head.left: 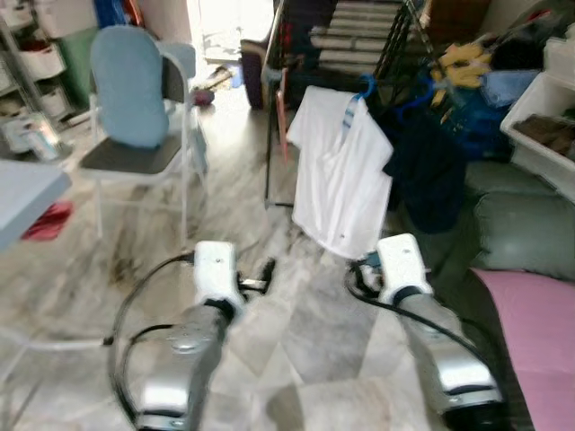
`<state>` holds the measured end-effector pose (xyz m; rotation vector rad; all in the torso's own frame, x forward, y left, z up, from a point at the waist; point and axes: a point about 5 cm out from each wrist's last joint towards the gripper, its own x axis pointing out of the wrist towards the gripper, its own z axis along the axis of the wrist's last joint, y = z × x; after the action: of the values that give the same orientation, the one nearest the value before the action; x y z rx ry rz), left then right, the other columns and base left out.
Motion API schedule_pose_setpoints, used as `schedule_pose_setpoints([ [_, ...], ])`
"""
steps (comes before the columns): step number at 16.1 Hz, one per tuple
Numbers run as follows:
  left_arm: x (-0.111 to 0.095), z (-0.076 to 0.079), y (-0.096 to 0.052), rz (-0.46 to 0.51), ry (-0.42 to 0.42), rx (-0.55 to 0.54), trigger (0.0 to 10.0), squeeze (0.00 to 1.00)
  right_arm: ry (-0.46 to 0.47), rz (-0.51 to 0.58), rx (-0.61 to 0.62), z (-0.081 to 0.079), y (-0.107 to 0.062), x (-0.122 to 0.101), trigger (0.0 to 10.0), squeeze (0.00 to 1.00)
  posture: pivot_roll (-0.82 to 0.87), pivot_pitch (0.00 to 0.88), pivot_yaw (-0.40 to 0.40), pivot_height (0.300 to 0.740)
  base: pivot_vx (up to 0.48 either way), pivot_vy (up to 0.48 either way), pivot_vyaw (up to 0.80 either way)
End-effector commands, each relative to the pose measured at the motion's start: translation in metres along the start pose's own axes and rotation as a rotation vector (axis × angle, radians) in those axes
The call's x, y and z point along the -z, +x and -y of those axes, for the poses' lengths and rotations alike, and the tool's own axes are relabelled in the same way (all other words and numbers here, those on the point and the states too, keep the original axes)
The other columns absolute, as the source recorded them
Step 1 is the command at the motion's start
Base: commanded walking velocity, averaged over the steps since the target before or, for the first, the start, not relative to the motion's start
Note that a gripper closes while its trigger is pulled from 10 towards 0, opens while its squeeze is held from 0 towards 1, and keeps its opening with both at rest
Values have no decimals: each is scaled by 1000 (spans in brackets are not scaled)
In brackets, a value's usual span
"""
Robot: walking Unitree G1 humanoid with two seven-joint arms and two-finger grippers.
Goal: Hang hanger
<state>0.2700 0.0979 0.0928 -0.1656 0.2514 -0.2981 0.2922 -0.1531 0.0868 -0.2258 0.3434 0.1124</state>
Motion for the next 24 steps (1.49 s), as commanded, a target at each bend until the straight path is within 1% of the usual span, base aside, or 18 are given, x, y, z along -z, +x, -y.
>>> schedule_pose_setpoints([
  [1, -3, -7, 0, 3, 9, -49, 10000, 0, 3, 25, -21, -6, 1, -7, 10000, 0, -96, 0, -62, 740, 0, 0, 0],
  [4, -3, -8, 0, 2, 1, -59, 10000, 0, -3, 41, -26, -7, 2, -9, 10000, 0, -96, 0, -60, 740, 0, 0, 0],
  [6, -4, -9, 1, 3, 6, -63, 10000, 0, -8, 55, -31, -7, 2, -11, 10000, 0, -97, 0, -59, 740, 0, 0, 800],
  [10, -6, -14, 1, 10, 24, -119, 10000, 0, 39, 113, -62, -11, 0, -20, 10000, 0, -100, 0, -57, 740, 0, 0, 800],
  [12, -7, -15, 1, 15, 66, -129, 10000, 0, 40, 127, -62, -12, -1, -22, 10000, 0, -101, 0, -54, 740, 0, 0, 800],
  [13, -8, -14, 1, 25, 162, -106, 10000, 0, 42, 133, -56, -12, 0, -23, 10000, 0, -98, 0, -53, 740, 0, 0, 800],
  [14, -9, -9, 0, 48, 287, -60, 10000, 0, 54, 139, -58, -13, 1, -24, 10000, 0, -97, 0, -51, 740, 0, 0, 800],
  [15, -8, -6, -1, 48, 304, -41, 10000, 0, 62, 146, -62, -14, 1, -25, 10000, 0, -94, 0, -49, 740, 0, 0, 800],
  [16, -8, -6, -1, 41, 287, -42, 10000, 0, 66, 150, -63, -14, 2, -25, 10000, 0, -91, 0, -46, 740, 0, 0, 800],
  [17, -7, -5, -1, 39, 288, -43, 10000, 0, 76, 158, -66, -15, 2, -26, 10000, 0, -89, 0, -44, 740, 0, 0, 800],
  [18, -9, -5, -1, 48, 321, -45, 10000, 0, 104, 186, -63, -15, 2, -29, 10000, 0, -74, 0, -35, 740, 0, 0, 800],
  [19, -13, -8, -2, 63, 338, -56, 10000, 0, 141, 231, -51, -15, 2, -35, 10000, 0, -61, 0, -26, 740, 0, 0, 788],
  [20, -15, -10, -3, 71, 344, -62, 10000, 0, 154, 246, -46, -15, 2, -38, 10000, 0, -61, 0, -26, 740, 0, 0, 788],
  [21, -17, -17, -5, 79, 356, -80, 10000, 0, 171, 257, -36, -15, 3, -39, 10000, 0, -46, 0, -12, 740, 0, 0, 788],
  [22, -18, -25, -7, 76, 363, -101, 10000, 0, 178, 253, -31, -16, 4, -37, 10000, 0, -37, 0, -4, 740, 0, 0, 788],
  [24, -18, -33, -9, 65, 359, -127, 10000, 0, 185, 245, -32, -18, 5, -33, 10000, 0, -27, 0, 1, 740, 0, 0, 788],
])
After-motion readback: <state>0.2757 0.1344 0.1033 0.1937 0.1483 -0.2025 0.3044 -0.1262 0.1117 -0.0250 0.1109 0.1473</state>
